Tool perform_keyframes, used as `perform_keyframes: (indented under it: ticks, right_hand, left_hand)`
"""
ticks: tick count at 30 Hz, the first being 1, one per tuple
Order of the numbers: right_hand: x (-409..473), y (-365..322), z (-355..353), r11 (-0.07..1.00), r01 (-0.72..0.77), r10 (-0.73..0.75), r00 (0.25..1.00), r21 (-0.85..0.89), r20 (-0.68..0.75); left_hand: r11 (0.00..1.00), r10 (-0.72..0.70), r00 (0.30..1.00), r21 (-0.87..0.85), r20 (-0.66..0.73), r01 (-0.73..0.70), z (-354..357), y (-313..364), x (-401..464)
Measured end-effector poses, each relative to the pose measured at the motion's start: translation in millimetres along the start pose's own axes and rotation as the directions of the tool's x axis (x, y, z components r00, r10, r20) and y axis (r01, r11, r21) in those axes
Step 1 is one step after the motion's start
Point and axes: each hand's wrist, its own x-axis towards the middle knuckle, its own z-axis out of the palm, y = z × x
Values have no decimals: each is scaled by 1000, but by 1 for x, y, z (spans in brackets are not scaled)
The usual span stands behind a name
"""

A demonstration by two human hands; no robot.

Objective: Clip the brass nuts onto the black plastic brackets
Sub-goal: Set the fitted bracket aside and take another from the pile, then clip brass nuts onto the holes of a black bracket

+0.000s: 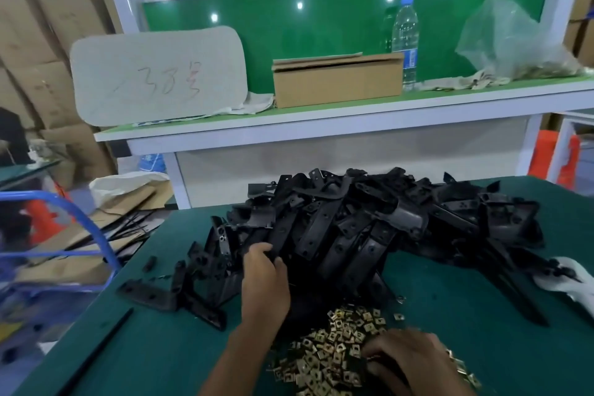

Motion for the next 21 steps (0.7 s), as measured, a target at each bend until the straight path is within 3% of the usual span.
perform_keyframes:
  ticks: [4, 7, 8, 10, 11, 13, 14, 18, 21]
  right_hand:
    - [2, -7, -12, 978, -191, 189, 982, 86, 32]
    - [1, -8, -10, 873, -358, 370, 929, 331, 28]
    - [2, -9, -10, 771, -413, 451, 892, 484, 44]
    - [8, -11, -13, 356, -458, 592, 785, 815, 183]
    - [11, -11, -14, 147, -438, 613, 744, 887, 265]
    - [14, -13, -16, -64, -382, 610, 716, 922, 339]
    - [15, -14, -17, -110, -351, 600, 723, 930, 344]
    - [14, -16, -13, -181, -279, 573, 749, 943, 332]
    - [14, -12, -12, -156, -279, 539, 780, 947, 319]
  left_hand:
    - [972, -21, 977, -234, -214, -30, -31, 1, -18]
    - [849, -89, 976, -528, -200, -31, -51, -4, -45]
    - [759, -140, 983, -651, -118, 30, -53, -7, -53]
    - [527, -224, 969, -823, 106, 212, -51, -14, -68]
    - [439, -235, 953, -853, 194, 282, -48, -20, -74]
    - [341, -192, 939, -878, 285, 336, -41, -28, -84]
    - [332, -137, 943, -883, 304, 332, -38, -32, -88]
    - [507, 110, 921, -819, 373, 270, -28, -45, -94]
    - [480, 139, 908, -828, 396, 288, -27, -41, -96]
